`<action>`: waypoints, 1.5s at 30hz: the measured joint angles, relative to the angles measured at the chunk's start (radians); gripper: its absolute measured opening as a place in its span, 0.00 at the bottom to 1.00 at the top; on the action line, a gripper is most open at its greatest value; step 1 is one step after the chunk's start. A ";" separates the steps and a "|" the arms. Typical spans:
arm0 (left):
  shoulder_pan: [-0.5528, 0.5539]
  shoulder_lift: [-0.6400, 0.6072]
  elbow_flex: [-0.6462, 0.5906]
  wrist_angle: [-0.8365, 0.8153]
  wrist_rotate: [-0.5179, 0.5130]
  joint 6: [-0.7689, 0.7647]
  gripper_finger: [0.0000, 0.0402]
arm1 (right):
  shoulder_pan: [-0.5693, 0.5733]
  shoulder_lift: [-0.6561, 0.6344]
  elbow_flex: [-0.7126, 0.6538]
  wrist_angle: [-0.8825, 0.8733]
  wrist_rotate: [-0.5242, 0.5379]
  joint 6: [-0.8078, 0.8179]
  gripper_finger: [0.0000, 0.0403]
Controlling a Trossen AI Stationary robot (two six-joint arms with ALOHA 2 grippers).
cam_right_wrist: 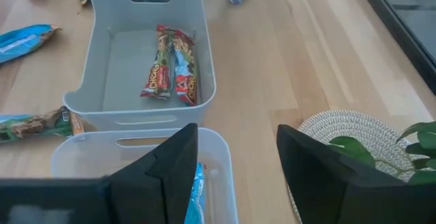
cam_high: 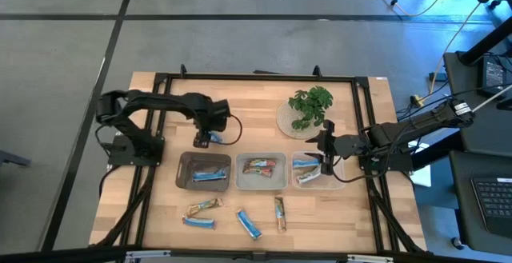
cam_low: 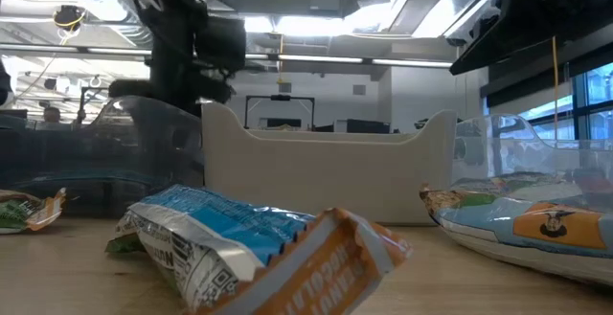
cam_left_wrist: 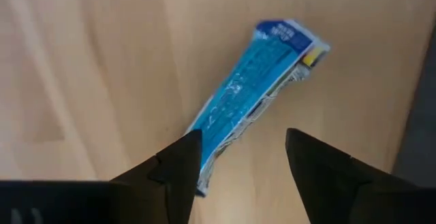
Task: Pick and place Granola Bars by type
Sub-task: Put the blue granola bar into the black bin
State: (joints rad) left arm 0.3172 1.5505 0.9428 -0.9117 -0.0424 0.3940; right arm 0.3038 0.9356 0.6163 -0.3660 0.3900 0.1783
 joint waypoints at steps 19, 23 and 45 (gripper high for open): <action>-0.001 0.166 0.000 0.009 -0.100 0.079 0.26 | 0.000 0.000 0.000 -0.003 0.000 0.000 0.51; -0.001 0.166 0.000 0.007 -0.128 0.064 0.19 | 0.000 0.000 0.000 -0.003 0.000 -0.001 0.51; -0.057 -0.037 0.268 -0.339 -0.116 -0.351 0.15 | 0.000 0.000 0.000 -0.022 0.001 -0.004 0.51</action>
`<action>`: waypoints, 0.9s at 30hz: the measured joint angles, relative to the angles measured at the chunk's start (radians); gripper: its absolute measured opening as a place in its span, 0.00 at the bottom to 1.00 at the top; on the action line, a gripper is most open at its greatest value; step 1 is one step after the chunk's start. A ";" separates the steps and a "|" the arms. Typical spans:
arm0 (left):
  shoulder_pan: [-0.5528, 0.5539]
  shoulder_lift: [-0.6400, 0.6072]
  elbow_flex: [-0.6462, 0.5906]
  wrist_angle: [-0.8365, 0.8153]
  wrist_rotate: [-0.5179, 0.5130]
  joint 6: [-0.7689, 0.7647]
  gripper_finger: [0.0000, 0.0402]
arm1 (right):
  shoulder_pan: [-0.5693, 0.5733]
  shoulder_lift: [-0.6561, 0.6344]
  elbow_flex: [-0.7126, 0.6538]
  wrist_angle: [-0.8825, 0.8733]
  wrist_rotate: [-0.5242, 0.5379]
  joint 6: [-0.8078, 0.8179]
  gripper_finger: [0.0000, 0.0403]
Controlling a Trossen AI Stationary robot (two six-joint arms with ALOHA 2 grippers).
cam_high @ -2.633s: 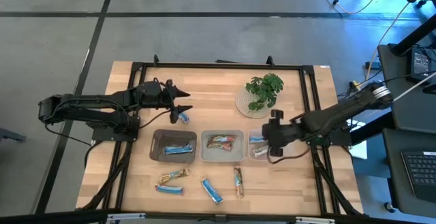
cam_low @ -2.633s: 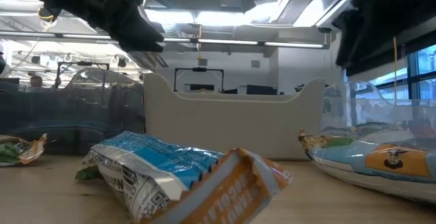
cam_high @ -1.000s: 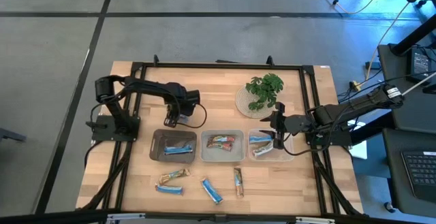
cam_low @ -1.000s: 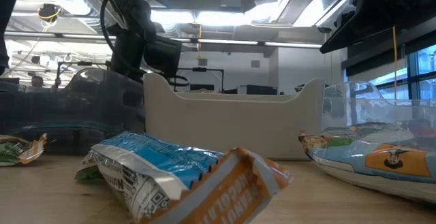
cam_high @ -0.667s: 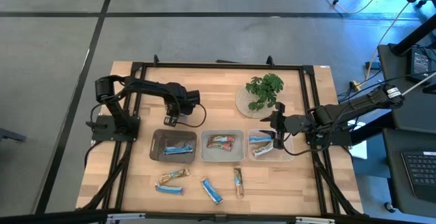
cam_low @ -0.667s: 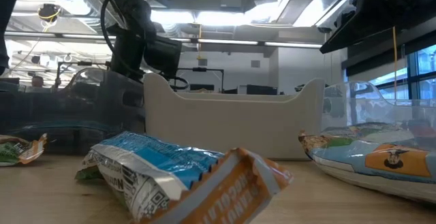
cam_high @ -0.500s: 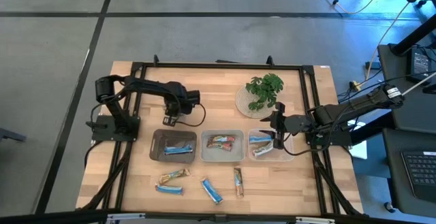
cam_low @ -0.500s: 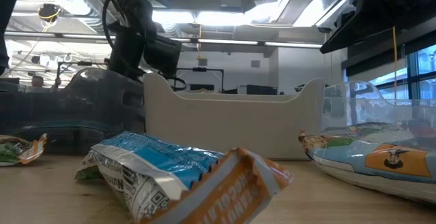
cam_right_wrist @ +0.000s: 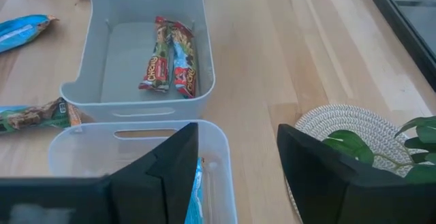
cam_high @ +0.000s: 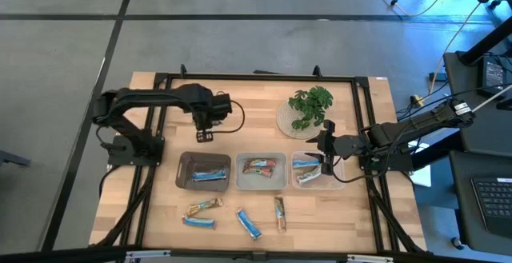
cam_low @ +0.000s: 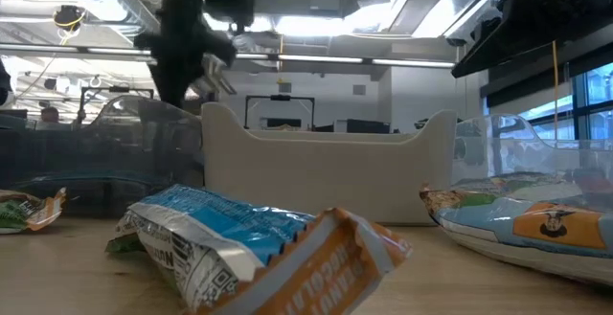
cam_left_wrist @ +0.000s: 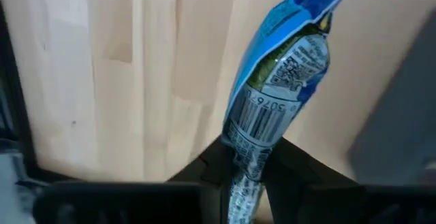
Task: Pick and place Granola Bars by type
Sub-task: Put the blue granola bar into the black bin
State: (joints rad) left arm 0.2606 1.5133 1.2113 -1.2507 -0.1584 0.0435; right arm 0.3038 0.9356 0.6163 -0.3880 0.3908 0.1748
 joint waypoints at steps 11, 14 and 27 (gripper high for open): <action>-0.263 -0.105 0.005 0.020 0.082 -0.317 0.15 | 0.000 0.000 0.000 -0.006 0.000 -0.001 0.51; -0.355 -0.093 0.005 0.020 0.083 -0.320 0.15 | 0.000 0.000 0.000 -0.006 0.000 -0.001 0.51; -0.600 0.018 0.005 0.105 0.048 -0.539 0.15 | 0.000 0.000 0.000 -0.006 0.000 0.028 0.51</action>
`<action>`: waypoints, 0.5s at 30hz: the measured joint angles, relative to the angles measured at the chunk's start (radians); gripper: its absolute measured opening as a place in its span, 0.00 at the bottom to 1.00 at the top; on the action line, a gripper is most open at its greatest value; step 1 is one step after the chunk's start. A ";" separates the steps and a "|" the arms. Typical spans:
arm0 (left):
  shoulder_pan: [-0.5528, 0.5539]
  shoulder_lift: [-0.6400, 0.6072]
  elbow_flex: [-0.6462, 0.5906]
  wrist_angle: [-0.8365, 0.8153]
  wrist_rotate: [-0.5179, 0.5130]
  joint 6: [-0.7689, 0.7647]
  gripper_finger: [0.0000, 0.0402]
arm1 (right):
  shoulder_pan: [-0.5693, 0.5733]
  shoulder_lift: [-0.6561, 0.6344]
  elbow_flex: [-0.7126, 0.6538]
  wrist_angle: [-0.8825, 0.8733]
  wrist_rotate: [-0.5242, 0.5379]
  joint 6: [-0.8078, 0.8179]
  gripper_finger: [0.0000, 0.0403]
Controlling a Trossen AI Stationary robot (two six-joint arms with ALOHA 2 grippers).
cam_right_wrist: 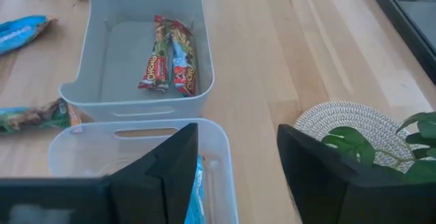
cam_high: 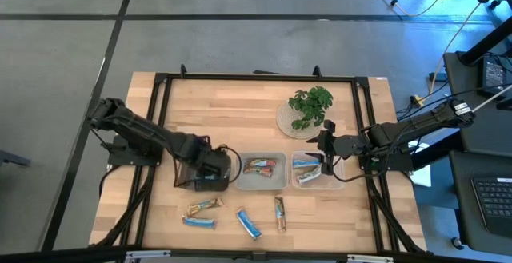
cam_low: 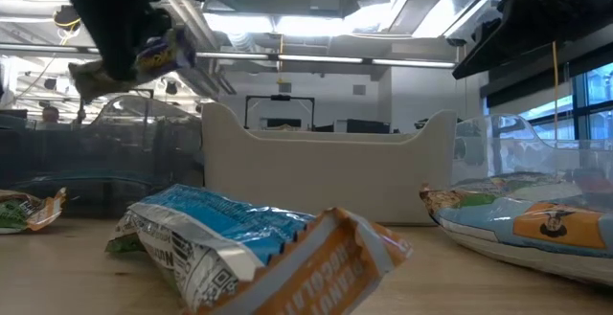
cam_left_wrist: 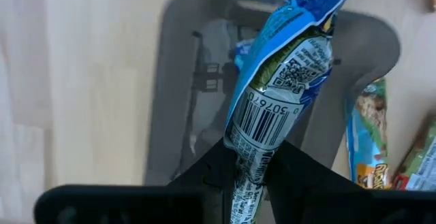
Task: Pick and place Granola Bars by type
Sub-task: Put the blue granola bar into the black bin
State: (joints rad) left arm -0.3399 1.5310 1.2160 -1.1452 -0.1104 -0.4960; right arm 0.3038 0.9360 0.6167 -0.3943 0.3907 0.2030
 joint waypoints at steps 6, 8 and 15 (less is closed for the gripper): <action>-0.028 0.107 0.000 -0.002 0.025 -0.036 0.15 | 0.000 0.000 0.000 0.000 0.000 0.050 0.51; -0.028 0.145 -0.001 -0.002 0.026 -0.036 0.15 | 0.000 0.000 0.000 0.000 0.000 0.056 0.51; -0.028 0.260 -0.001 -0.003 0.025 0.037 0.15 | 0.000 0.000 0.000 0.000 0.000 0.053 0.51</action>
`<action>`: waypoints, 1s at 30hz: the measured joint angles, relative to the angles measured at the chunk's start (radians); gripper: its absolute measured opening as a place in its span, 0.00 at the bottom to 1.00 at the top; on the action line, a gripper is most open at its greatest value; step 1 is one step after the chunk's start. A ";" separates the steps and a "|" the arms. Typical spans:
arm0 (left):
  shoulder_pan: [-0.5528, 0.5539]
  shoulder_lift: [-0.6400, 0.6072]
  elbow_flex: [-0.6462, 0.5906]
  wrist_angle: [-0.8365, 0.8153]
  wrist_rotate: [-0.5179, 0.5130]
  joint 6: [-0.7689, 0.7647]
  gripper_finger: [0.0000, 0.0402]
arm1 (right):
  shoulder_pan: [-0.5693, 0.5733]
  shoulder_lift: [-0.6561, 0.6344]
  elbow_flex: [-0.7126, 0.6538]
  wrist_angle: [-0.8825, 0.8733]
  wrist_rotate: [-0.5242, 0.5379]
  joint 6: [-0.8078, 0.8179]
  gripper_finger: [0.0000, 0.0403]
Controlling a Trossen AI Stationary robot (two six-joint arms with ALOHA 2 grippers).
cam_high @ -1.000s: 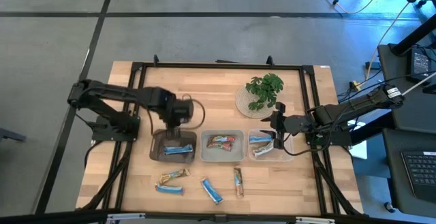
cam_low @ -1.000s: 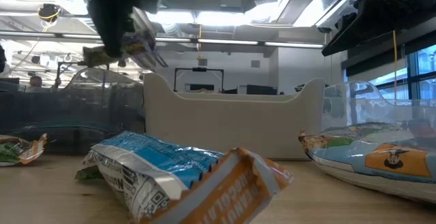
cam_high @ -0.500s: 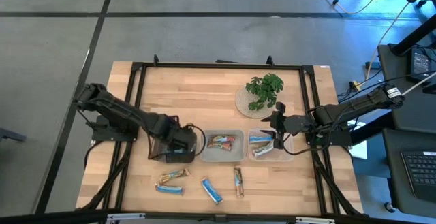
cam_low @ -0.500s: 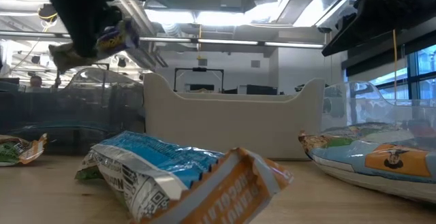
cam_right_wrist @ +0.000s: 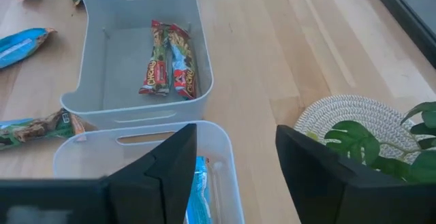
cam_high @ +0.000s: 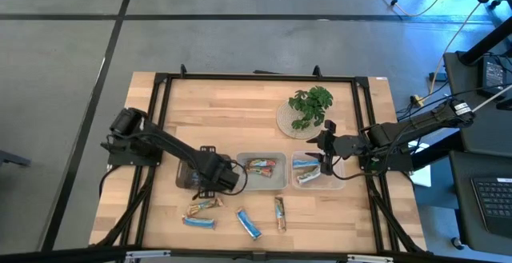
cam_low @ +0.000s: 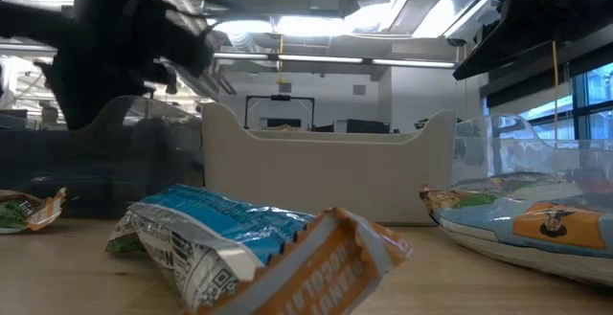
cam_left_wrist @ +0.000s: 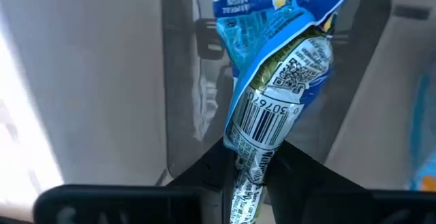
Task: Pick and place Granola Bars by type
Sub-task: Put the blue granola bar into the black bin
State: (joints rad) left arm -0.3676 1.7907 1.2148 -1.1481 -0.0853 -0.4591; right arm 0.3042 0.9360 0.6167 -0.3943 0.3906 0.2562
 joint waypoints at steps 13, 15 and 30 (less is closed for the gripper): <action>0.002 0.038 0.000 -0.006 -0.001 0.007 0.17 | 0.000 0.000 0.000 0.000 0.000 -0.003 0.51; 0.002 0.038 0.000 -0.007 -0.001 0.006 0.19 | 0.000 0.000 0.000 0.000 0.000 -0.003 0.51; 0.007 0.038 0.000 -0.007 -0.007 0.000 0.40 | 0.000 0.000 0.000 0.002 0.022 -0.084 0.51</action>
State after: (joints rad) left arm -0.3604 1.8282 1.2148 -1.1553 -0.0922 -0.4591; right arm 0.3042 0.9360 0.6167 -0.3920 0.4123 0.1721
